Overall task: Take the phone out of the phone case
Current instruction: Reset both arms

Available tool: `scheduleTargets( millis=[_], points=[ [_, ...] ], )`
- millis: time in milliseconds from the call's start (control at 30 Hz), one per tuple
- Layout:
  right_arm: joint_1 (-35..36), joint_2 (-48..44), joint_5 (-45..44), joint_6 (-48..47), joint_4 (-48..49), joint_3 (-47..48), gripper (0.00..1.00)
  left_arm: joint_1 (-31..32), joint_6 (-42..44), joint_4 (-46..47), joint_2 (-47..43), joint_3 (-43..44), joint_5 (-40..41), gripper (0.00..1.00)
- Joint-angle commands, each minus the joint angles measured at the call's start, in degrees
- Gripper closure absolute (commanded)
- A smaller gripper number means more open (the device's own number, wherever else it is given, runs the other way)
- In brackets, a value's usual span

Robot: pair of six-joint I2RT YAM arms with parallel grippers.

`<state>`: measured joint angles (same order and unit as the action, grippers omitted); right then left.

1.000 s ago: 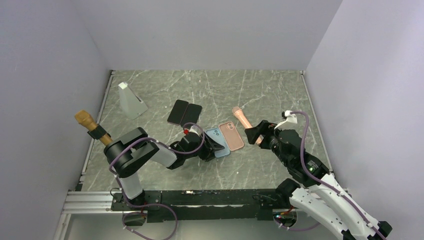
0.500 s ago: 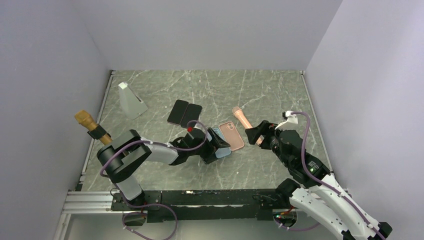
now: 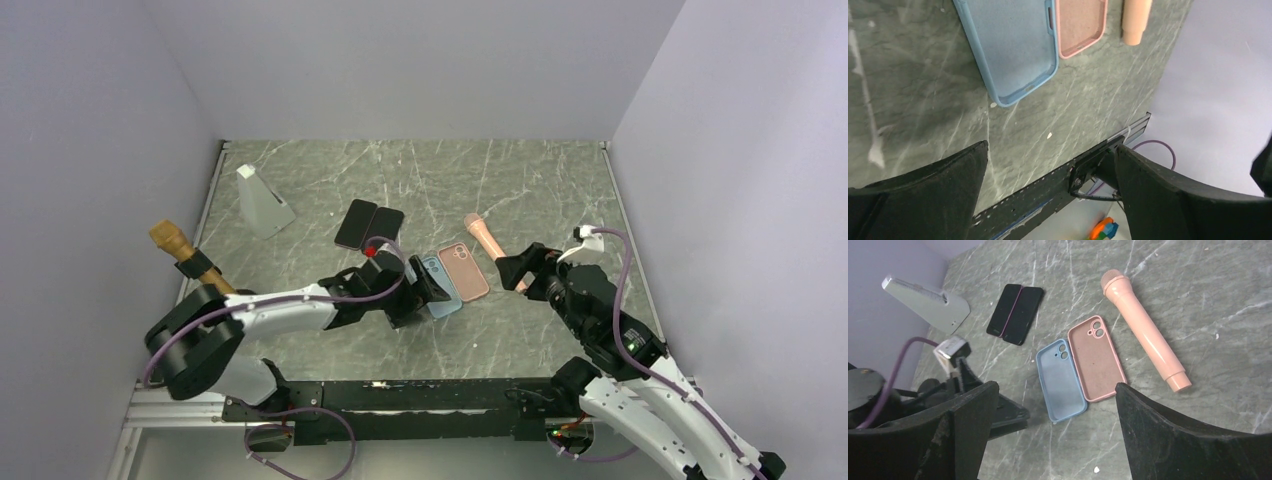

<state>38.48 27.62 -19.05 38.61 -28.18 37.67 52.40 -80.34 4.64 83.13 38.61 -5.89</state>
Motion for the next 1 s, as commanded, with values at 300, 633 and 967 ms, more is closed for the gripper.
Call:
scheduleTargets(
  millis=[300,633,967],
  points=[
    [-0.07,-2.08,-4.45,-0.60,-3.28,3.01,0.05,-3.16,40.16,-29.63,-34.92,5.41,18.58,0.01],
    [-0.07,-0.79,-6.37,-6.55,-4.66,11.02,0.00,-3.62,58.10,-36.30,-54.94,17.06,29.65,0.01],
    [-0.14,-1.53,-7.56,-11.86,-6.04,21.42,0.00,-3.62,64.05,-31.34,-66.48,18.76,30.52,0.01]
  ],
)
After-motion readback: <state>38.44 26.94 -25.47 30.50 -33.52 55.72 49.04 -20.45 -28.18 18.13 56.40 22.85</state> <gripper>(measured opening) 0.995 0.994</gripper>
